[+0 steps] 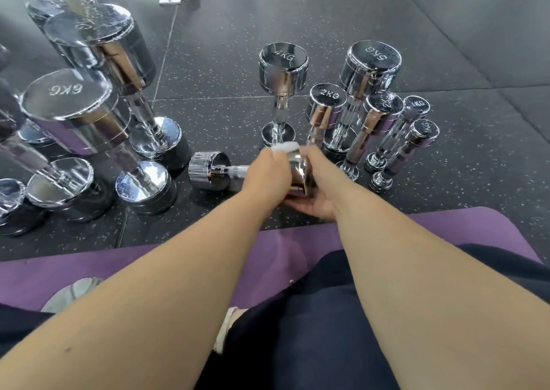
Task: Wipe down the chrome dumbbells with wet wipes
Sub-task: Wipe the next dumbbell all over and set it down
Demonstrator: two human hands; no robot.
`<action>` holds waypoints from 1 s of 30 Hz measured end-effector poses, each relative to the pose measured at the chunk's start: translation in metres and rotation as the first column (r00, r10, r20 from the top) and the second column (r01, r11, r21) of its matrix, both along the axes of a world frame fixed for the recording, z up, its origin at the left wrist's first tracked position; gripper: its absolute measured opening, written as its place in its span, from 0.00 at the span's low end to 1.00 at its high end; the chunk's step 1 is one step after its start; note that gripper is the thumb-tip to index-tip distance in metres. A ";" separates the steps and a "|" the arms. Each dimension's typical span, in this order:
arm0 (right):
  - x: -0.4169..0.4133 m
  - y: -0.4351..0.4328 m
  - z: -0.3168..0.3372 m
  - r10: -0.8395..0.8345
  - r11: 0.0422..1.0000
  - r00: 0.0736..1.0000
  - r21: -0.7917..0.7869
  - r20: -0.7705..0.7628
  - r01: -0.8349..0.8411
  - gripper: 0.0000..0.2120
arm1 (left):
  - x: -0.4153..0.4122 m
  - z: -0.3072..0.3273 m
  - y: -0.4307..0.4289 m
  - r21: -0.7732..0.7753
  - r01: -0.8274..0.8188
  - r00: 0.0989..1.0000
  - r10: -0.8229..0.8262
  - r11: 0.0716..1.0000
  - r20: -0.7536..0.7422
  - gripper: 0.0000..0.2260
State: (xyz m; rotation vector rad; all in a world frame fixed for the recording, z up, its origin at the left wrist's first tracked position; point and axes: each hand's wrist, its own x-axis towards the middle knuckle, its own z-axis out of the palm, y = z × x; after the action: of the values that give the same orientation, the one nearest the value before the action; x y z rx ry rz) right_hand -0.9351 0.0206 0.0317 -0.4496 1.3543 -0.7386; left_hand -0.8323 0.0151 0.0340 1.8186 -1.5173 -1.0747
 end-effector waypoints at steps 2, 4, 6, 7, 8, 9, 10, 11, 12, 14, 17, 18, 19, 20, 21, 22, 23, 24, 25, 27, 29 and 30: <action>0.007 -0.001 0.022 0.055 0.987 0.998 -0.153 -0.010 -0.056 0.18 | 0.015 0.017 -0.005 -0.003 -0.103 0.993 0.102 0.995 -0.064 0.12; 0.018 0.000 0.051 0.115 0.944 0.992 -0.305 -0.051 -0.125 0.18 | 0.035 0.042 0.000 0.015 -0.216 0.925 0.210 0.976 -0.316 0.10; 0.031 -0.002 0.073 0.128 0.882 0.984 -0.439 -0.125 -0.170 0.14 | 0.051 0.068 0.010 0.093 -0.311 0.732 0.301 0.946 -0.612 0.12; 0.038 -0.002 0.081 0.118 0.845 0.979 -0.502 -0.165 -0.186 0.10 | 0.059 0.075 0.013 0.123 -0.337 0.620 0.318 0.934 -0.717 0.14; 0.043 -0.003 0.088 0.100 0.808 0.974 -0.554 -0.203 -0.199 0.08 | 0.064 0.078 0.013 0.138 -0.350 0.560 0.325 0.926 -0.762 0.14; 0.047 -0.004 0.092 0.083 0.774 0.968 -0.596 -0.237 -0.212 0.07 | 0.068 0.079 0.013 0.152 -0.348 0.530 0.327 0.925 -0.782 0.15; 0.047 -0.003 0.093 0.067 0.754 0.961 -0.617 -0.267 -0.224 0.08 | 0.068 0.079 0.015 0.171 -0.331 0.521 0.331 0.928 -0.787 0.15; 0.045 -0.003 0.090 0.052 0.749 0.953 -0.620 -0.298 -0.235 0.10 | 0.067 0.075 0.016 0.192 -0.296 0.534 0.329 0.936 -0.779 0.17; 0.041 -0.002 0.087 0.048 0.755 0.940 -0.604 -0.338 -0.255 0.12 | 0.064 0.071 0.017 0.203 -0.264 0.560 0.321 0.943 -0.764 0.17; 0.032 0.002 0.078 0.071 0.788 0.919 -0.542 -0.389 -0.291 0.13 | 0.058 0.066 0.022 0.226 -0.235 0.606 0.324 0.945 -0.727 0.17; 0.025 0.000 0.072 0.052 0.819 0.961 -0.539 -0.271 -0.196 0.13 | 0.053 0.066 0.017 0.229 -0.245 0.635 0.334 0.942 -0.697 0.17; 0.027 -0.001 0.072 0.052 0.822 0.967 -0.540 -0.249 -0.183 0.12 | 0.055 0.066 0.017 0.226 -0.263 0.641 0.344 0.938 -0.686 0.17; 0.031 -0.001 0.071 0.060 0.825 0.970 -0.535 -0.236 -0.181 0.12 | 0.058 0.065 0.016 0.225 -0.287 0.648 0.362 0.931 -0.670 0.16; 0.035 -0.001 0.070 0.069 0.829 0.971 -0.528 -0.231 -0.184 0.12 | 0.062 0.064 0.015 0.223 -0.312 0.653 0.379 0.924 -0.656 0.15; 0.040 -0.001 0.068 0.078 0.837 0.971 -0.515 -0.225 -0.187 0.12 | 0.065 0.062 0.015 0.224 -0.327 0.659 0.391 0.918 -0.642 0.15; 0.045 -0.002 0.067 0.085 0.846 0.972 -0.500 -0.219 -0.187 0.13 | 0.070 0.060 0.015 0.226 -0.336 0.668 0.400 0.914 -0.627 0.14; 0.049 -0.001 0.066 0.083 0.853 0.974 -0.490 -0.211 -0.179 0.13 | 0.072 0.059 0.016 0.231 -0.330 0.679 0.400 0.915 -0.615 0.14; 0.050 -0.002 0.065 0.080 0.859 0.976 -0.482 -0.202 -0.170 0.13 | 0.073 0.059 0.015 0.234 -0.310 0.692 0.388 0.921 -0.609 0.15; 0.051 -0.002 0.064 0.076 0.868 0.980 -0.472 -0.183 -0.155 0.12 | 0.075 0.060 0.014 0.236 -0.286 0.702 0.371 0.929 -0.608 0.15; 0.047 0.000 0.062 0.054 0.899 0.994 -0.428 -0.094 -0.089 0.11 | 0.077 0.065 0.012 0.177 -0.236 0.782 0.295 0.955 -0.549 0.14; 0.043 0.002 0.060 0.032 0.928 0.999 -0.373 0.023 -0.021 0.11 | 0.080 0.073 0.012 -0.067 -0.123 0.977 0.109 0.990 -0.183 0.14; 0.042 0.003 0.058 0.023 0.936 0.998 -0.353 0.056 -0.002 0.12 | 0.081 0.074 0.014 -0.193 -0.041 0.993 0.062 0.980 0.100 0.15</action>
State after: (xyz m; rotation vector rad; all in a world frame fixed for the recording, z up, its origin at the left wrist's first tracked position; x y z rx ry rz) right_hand -0.8933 0.0238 0.0899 -0.7150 1.1632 -0.9829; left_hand -0.7510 0.0286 0.1084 1.7946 -1.5670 -0.7903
